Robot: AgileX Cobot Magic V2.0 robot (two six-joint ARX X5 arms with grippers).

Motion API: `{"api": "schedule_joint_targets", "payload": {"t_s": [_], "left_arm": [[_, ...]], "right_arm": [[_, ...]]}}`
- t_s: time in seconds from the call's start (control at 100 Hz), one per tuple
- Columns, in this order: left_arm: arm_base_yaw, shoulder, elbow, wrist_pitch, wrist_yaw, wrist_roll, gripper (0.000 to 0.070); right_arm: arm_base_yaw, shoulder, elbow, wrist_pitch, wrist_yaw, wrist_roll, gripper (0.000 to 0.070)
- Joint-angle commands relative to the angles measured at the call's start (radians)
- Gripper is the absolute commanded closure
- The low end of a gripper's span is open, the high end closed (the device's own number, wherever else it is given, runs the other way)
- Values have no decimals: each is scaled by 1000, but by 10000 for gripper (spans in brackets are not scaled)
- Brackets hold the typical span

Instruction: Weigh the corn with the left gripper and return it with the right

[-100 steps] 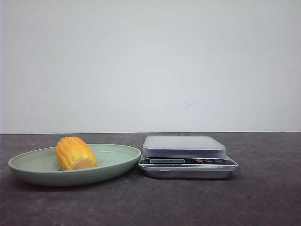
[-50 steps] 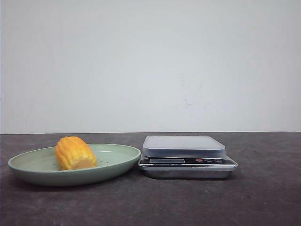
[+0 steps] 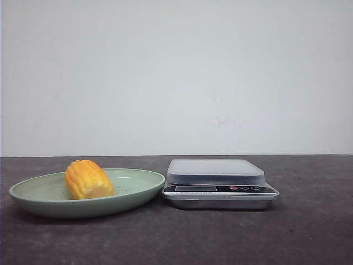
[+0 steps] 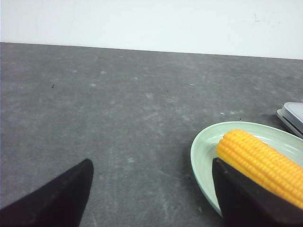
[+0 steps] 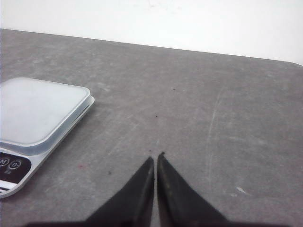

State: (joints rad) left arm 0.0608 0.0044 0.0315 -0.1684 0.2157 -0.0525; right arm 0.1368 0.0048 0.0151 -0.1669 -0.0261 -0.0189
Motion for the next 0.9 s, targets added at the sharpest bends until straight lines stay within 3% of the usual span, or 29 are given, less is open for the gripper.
{"api": "schedule_joint_targets", "payload": {"t_s": [0.0,0.32,0.49,0.65,0.7,0.78,0.89], "left_arm": [[0,-1,-18,6,2,-5,236],[0,-1,-18,12,3,-43,236],[0,-1,-8,12,39,-272,236],[0,-1,-5,8,128,-406,242],[0,-1,0,11,168,-445,330],[0,-1,14,40,208,-493,690],[0,-1,60,94,212,-565,688]], "right_arm": [[1,-1,-1,14,1,8,694],[0,-1,-1,97,-5,52,694],[0,-1,-1,203,-5,219,694],[0,-1,0,273,-10,331,695],[1,-1,8,284,-39,357,695],[1,-1,46,263,-92,380,696],[1,4,156,146,-114,373,696]]}}
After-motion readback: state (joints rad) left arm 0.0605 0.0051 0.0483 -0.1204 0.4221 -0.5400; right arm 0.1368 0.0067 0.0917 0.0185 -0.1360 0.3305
